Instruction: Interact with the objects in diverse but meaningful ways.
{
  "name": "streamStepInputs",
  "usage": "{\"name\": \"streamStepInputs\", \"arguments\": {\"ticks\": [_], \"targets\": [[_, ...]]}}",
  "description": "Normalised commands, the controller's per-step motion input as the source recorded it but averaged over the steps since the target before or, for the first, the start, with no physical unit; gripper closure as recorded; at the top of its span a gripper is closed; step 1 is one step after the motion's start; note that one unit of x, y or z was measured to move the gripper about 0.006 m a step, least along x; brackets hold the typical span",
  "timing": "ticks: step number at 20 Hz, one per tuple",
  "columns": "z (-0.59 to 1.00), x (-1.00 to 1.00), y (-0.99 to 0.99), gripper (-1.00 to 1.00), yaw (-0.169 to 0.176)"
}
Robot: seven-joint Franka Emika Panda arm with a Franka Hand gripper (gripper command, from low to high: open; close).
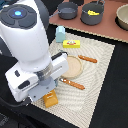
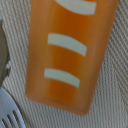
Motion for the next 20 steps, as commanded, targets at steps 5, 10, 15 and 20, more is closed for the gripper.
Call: {"name": "streamStepInputs", "arguments": {"ticks": [5,10,15,20], "targets": [[0.01,0.44,-0.01,1.00,-0.031],[0.19,0.54,-0.03,1.00,-0.035],[0.47,0.66,-0.06,1.00,-0.050],[0.43,0.61,-0.09,1.00,-0.042]]}}
